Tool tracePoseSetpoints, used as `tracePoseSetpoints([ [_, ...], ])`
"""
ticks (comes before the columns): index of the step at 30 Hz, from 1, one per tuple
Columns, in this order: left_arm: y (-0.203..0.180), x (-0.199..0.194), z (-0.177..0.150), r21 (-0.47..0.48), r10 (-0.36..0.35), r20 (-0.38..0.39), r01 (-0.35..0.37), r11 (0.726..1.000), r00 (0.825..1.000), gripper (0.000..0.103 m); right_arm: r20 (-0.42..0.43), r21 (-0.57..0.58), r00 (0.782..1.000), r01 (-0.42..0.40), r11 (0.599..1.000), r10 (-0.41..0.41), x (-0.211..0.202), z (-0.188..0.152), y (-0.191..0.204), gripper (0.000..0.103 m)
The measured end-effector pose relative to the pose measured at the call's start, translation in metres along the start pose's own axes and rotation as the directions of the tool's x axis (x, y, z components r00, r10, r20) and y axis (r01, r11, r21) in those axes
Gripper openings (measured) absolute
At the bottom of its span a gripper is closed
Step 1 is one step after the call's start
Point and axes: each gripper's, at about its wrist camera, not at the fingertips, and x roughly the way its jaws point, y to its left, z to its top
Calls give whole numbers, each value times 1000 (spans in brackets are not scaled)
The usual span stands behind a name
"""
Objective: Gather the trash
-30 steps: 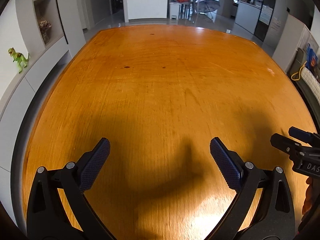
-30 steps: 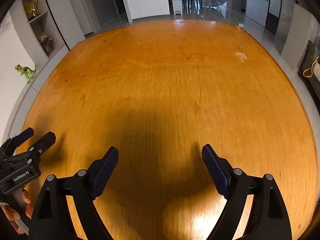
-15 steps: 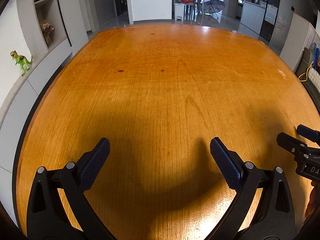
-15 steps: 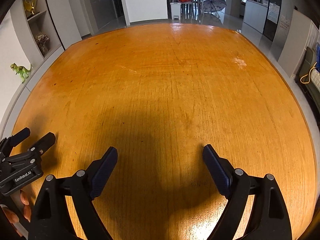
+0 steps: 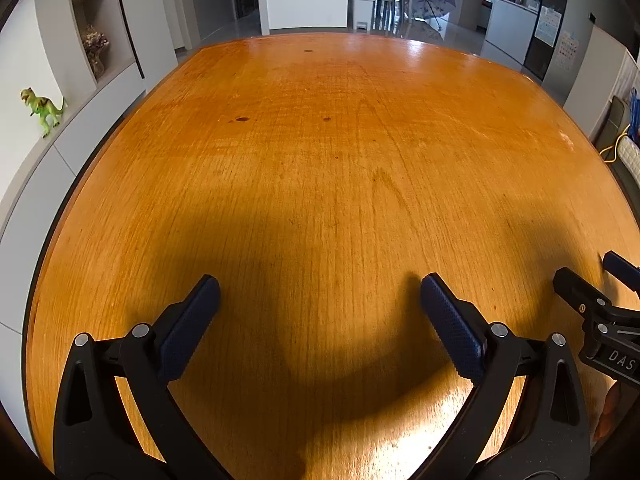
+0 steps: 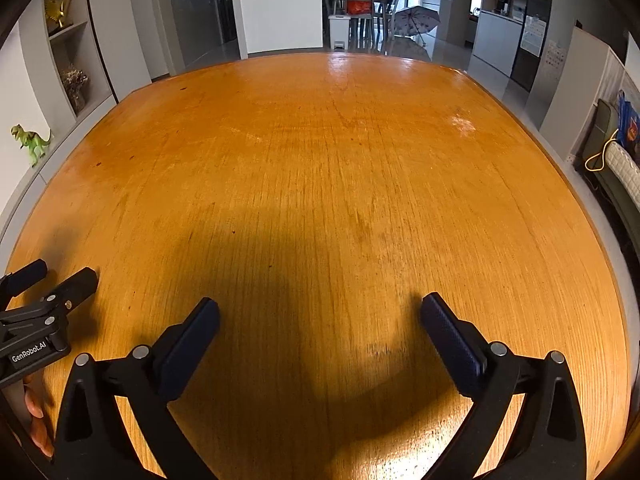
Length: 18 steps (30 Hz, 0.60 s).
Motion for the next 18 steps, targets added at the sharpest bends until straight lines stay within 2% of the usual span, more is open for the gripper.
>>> tracePoseSetpoints([
  [18,-1,0,-1,-3,4,0,-4,1000,1000,97,-1,-1,1000,2,1000,-2,1,2,2,101],
])
